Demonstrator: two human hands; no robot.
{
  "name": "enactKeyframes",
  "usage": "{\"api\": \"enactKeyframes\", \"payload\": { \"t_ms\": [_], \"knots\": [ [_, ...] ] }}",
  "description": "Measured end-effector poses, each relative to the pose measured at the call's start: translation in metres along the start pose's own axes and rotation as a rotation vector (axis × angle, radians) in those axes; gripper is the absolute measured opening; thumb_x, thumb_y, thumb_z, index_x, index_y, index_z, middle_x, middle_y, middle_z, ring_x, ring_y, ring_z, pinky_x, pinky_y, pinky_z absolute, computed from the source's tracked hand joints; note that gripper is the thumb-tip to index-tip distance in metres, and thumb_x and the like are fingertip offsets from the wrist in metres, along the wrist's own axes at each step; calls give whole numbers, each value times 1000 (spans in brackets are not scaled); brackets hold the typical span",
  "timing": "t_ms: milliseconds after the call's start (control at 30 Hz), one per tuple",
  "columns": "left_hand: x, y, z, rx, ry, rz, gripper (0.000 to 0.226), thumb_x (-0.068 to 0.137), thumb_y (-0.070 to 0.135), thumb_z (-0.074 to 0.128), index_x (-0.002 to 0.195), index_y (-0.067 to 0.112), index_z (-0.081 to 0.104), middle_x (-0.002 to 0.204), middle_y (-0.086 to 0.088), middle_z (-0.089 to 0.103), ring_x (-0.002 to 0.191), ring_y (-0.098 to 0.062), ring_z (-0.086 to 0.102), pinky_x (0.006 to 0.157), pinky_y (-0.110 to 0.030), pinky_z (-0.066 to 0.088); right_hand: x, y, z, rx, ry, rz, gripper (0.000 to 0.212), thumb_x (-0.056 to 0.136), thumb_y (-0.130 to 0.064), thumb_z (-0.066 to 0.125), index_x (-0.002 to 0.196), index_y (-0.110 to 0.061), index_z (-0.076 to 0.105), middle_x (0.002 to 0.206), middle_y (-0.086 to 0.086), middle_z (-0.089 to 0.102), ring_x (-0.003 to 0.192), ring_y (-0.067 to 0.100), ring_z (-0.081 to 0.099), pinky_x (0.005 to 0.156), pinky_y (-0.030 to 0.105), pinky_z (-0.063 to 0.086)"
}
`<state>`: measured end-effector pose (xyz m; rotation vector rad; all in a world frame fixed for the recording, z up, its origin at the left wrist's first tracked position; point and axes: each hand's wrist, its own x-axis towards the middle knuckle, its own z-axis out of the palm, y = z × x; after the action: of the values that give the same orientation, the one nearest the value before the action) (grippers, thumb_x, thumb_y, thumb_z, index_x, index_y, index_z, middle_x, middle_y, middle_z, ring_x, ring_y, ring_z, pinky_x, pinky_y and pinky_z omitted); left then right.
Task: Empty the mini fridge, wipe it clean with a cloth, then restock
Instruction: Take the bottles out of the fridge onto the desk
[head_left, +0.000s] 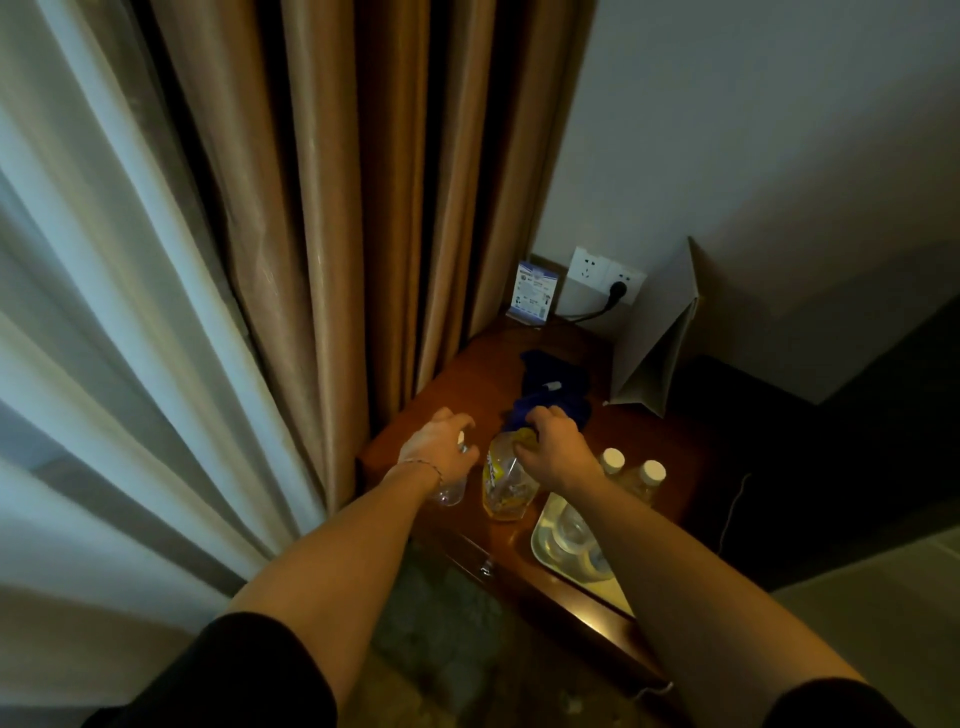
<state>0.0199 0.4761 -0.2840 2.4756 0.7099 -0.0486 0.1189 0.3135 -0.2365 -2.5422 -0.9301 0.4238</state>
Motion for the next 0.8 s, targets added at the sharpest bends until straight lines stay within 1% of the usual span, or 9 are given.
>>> {"api": "enactKeyframes", "payload": {
  "t_ms": [100, 200, 300, 333, 400, 467, 533, 667, 800],
  "knots": [
    [-6, 3, -5, 25, 5, -5, 50, 91, 42, 57, 138, 35, 44, 139, 6, 38, 105, -22, 59, 84, -41, 56, -14, 5, -7, 1, 52, -5, 38, 96, -29, 63, 126, -8, 53, 122, 10, 48, 104, 31, 56, 86, 43, 50],
    [-15, 9, -12, 72, 28, 14, 56, 90, 49, 55, 142, 34, 41, 144, 6, 35, 110, -24, 59, 83, -42, 56, -31, 10, -14, 11, 91, 6, 45, 97, -34, 63, 131, -7, 53, 125, 10, 50, 108, 31, 56, 88, 44, 50],
    [-27, 24, -21, 135, 79, 54, 59, 90, 57, 51, 142, 32, 43, 141, 6, 39, 112, -20, 58, 81, -38, 55, -49, 14, -21, -16, 102, 21, 46, 96, -36, 62, 133, -10, 53, 128, 9, 50, 112, 30, 56, 89, 44, 50],
    [-32, 31, -24, 163, 109, 87, 59, 90, 60, 49, 141, 32, 45, 139, 6, 41, 115, -19, 55, 82, -38, 55, -55, 16, -23, -39, 105, 20, 46, 96, -37, 62, 133, -11, 53, 128, 8, 50, 112, 30, 57, 89, 44, 51],
    [-43, 48, -26, 222, 163, 168, 58, 89, 64, 45, 137, 33, 49, 135, 6, 45, 121, -20, 48, 90, -40, 50, -68, 20, -30, -71, 118, 5, 45, 95, -38, 62, 131, -13, 54, 126, 7, 50, 112, 29, 57, 88, 44, 51],
    [-55, 69, -26, 295, 176, 254, 57, 89, 64, 43, 137, 34, 50, 136, 7, 46, 126, -20, 42, 98, -41, 42, -85, 27, -39, -95, 137, -10, 43, 95, -39, 62, 129, -15, 55, 124, 6, 51, 113, 28, 56, 88, 44, 51],
    [-68, 94, -21, 327, 168, 313, 57, 89, 63, 44, 138, 35, 49, 139, 8, 46, 129, -19, 37, 101, -42, 37, -106, 37, -51, -128, 169, -28, 39, 94, -39, 62, 125, -16, 58, 120, 5, 52, 110, 27, 56, 85, 43, 52],
    [-100, 153, 7, 344, 151, 394, 58, 90, 62, 45, 141, 34, 48, 144, 6, 44, 133, -20, 34, 102, -41, 33, -159, 78, -80, -173, 220, -3, 35, 94, -43, 60, 119, -17, 60, 115, 4, 52, 106, 26, 57, 81, 42, 53],
    [-144, 222, 52, 335, 133, 419, 55, 90, 61, 46, 137, 35, 51, 142, 6, 46, 132, -21, 35, 103, -43, 32, -226, 144, -110, -200, 230, 49, 36, 95, -44, 60, 119, -17, 58, 115, 3, 51, 106, 23, 55, 82, 40, 52]
  ]
}}
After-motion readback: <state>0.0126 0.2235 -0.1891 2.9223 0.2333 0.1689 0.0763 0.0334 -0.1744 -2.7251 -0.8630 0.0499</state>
